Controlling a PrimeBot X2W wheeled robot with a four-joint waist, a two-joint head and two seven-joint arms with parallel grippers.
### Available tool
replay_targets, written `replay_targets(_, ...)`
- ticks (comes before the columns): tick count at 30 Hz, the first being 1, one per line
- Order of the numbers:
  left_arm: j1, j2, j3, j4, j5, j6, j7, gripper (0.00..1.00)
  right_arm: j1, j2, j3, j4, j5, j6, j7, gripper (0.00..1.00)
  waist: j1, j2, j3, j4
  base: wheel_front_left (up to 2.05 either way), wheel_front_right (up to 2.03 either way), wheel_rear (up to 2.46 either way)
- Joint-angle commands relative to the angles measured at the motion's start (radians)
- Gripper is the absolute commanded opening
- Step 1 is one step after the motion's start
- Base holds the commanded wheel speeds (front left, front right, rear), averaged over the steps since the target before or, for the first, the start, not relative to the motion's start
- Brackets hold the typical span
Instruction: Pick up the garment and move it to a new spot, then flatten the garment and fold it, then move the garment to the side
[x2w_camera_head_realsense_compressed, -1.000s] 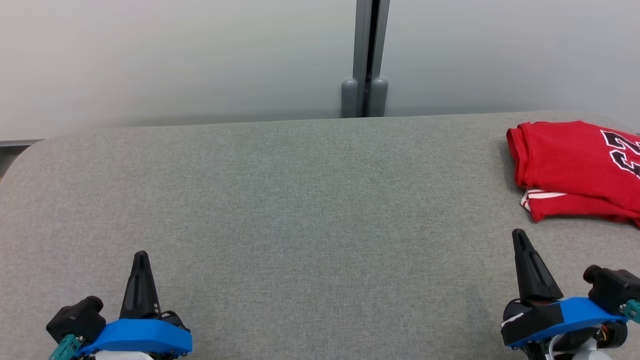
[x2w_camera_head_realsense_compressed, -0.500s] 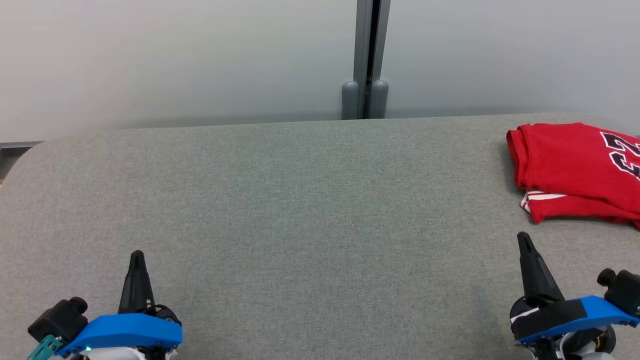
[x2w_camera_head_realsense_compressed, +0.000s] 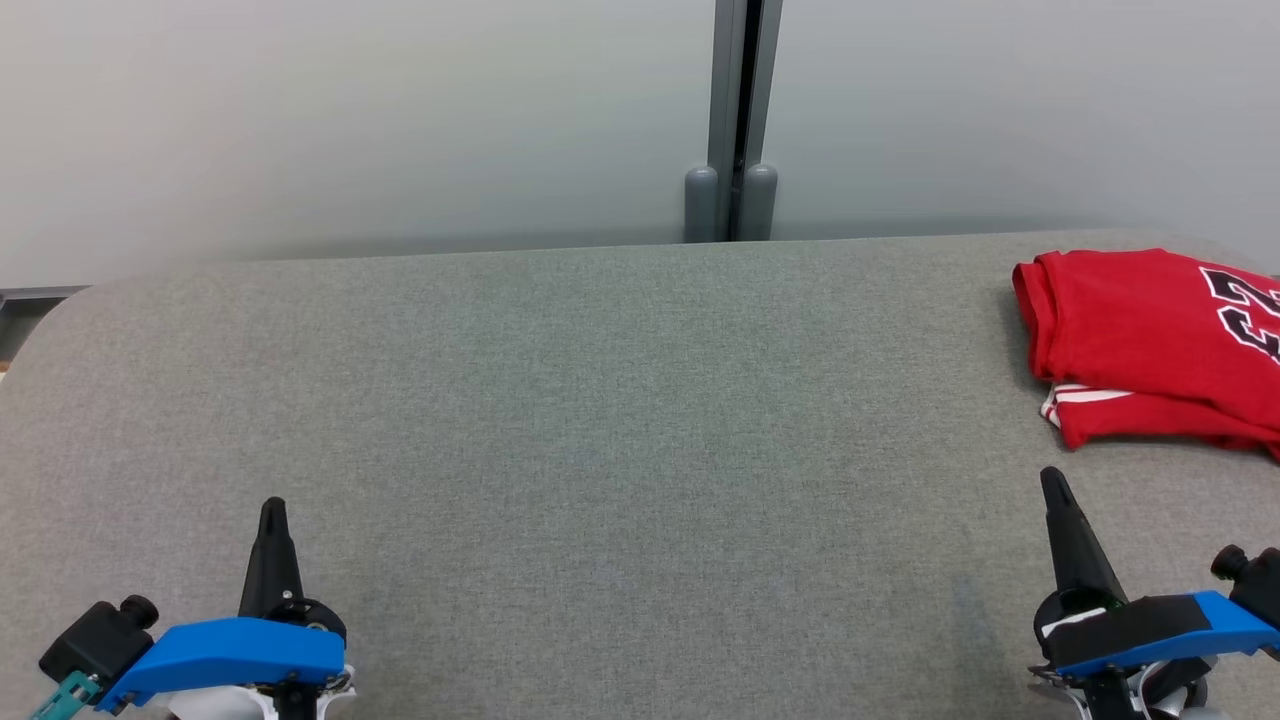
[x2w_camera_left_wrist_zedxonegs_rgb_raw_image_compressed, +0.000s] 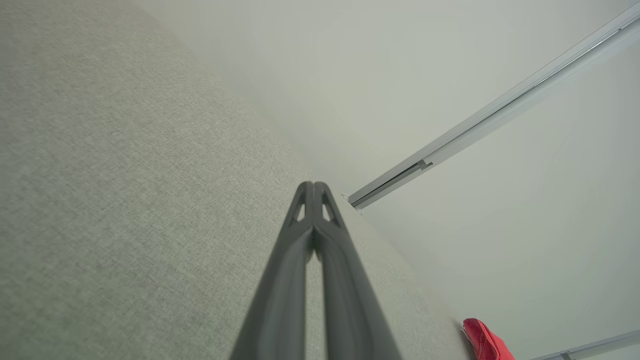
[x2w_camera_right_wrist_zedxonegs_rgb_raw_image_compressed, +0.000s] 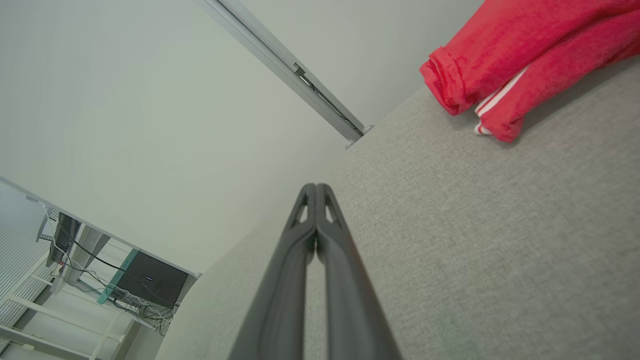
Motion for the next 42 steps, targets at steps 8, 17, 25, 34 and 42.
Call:
replay_targets(8,-0.032,0.001,0.014,-0.015,-0.112,-0.011,0.029,0.0,-0.032,-0.002,-0.009,0.002,0.116,0.0,0.022,0.0,-0.0001,0.0,-0.003,0.001,0.0,0.0,0.0)
replay_targets(17,-0.038,0.001,0.02,-0.016,-0.212,-0.017,0.055,0.0,-0.036,-0.002,-0.015,0.011,0.219,0.0,0.041,0.0,-0.0001,0.0,-0.007,0.002,0.0,0.0,0.0)
replay_targets(25,-0.042,0.0,0.026,-0.017,-0.295,-0.02,0.078,0.0,-0.038,-0.002,-0.019,0.019,0.305,0.0,0.055,0.0,-0.0001,0.0,-0.01,0.002,0.0,0.0,0.0)
replay_targets(34,-0.045,0.0,0.033,-0.018,-0.391,-0.026,0.102,0.0,-0.044,-0.002,-0.024,0.028,0.403,0.0,0.074,0.0,-0.0001,0.0,-0.014,0.003,0.0,0.0,0.0)
replay_targets(42,-0.049,-0.001,0.038,-0.019,-0.461,-0.029,0.12,0.0,-0.048,-0.002,-0.028,0.035,0.476,0.0,0.086,0.0,-0.0002,0.0,-0.017,0.004,0.0,0.0,0.0)
